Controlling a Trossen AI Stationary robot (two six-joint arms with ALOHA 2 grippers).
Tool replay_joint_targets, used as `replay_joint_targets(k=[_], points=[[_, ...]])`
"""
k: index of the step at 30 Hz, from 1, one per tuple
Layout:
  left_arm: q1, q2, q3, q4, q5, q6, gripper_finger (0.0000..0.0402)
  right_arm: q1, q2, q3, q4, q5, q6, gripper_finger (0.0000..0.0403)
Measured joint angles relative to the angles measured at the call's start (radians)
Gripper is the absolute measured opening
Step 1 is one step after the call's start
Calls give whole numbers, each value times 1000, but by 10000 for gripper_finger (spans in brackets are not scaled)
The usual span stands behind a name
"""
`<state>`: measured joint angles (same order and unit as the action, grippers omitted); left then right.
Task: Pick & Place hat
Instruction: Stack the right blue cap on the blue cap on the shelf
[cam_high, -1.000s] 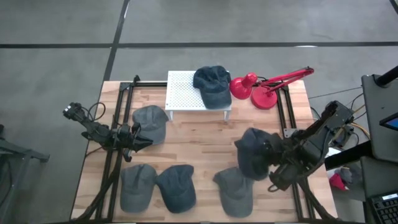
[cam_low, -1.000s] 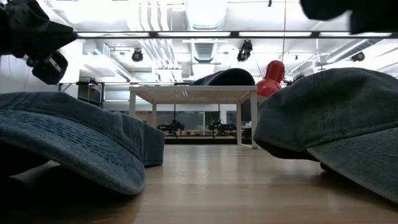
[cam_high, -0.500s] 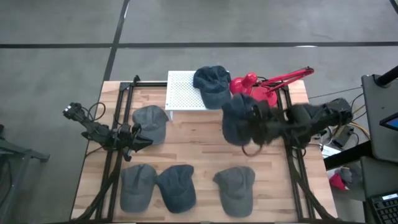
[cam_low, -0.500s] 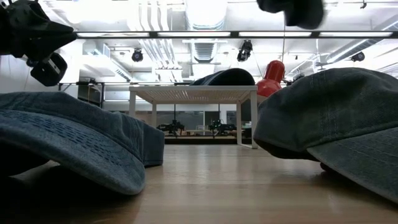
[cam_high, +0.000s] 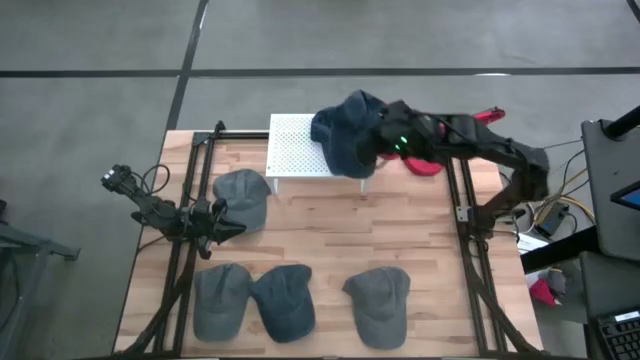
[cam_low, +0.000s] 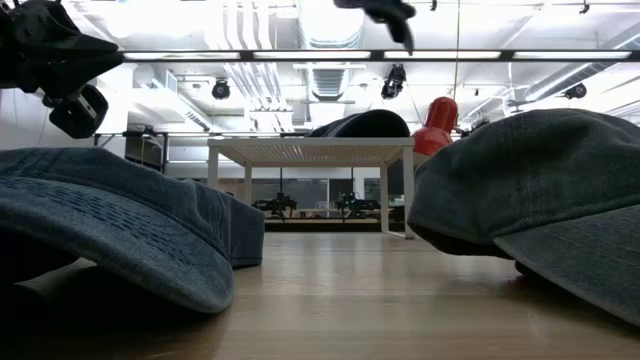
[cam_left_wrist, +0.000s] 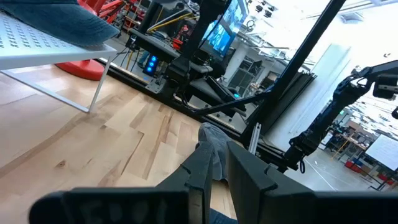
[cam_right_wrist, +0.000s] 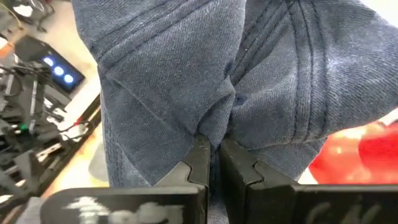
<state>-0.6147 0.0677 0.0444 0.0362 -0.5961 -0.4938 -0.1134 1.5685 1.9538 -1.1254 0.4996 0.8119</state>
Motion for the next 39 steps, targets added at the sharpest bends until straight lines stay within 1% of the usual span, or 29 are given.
replay_joint_targets(k=[4, 8, 11, 13, 16, 19, 27, 39], points=[[0, 0, 0, 0, 0, -2, 51, -73, 108, 141, -63, -34, -64, 13], [0, 0, 0, 0, 0, -6, 51, -134, 207, 281, -147, -88, -93, 13], [0, 0, 0, 0, 0, -6, 51, -168, 278, 369, -209, -131, -114, 13], [0, 0, 0, 0, 0, -6, 51, -188, 315, 403, -233, -140, -124, 13], [0, 0, 0, 0, 0, -8, 51, -220, 332, 391, -242, -154, -125, 13], [0, 0, 0, 0, 0, -9, 51, -251, 354, 391, -265, -190, -124, 13], [0, 0, 0, -1, 0, -13, 51, -279, 427, 390, -270, -246, -136, 13], [0, 0, 0, -7, 0, -12, 51, -310, 506, 389, -311, -238, -135, 13]])
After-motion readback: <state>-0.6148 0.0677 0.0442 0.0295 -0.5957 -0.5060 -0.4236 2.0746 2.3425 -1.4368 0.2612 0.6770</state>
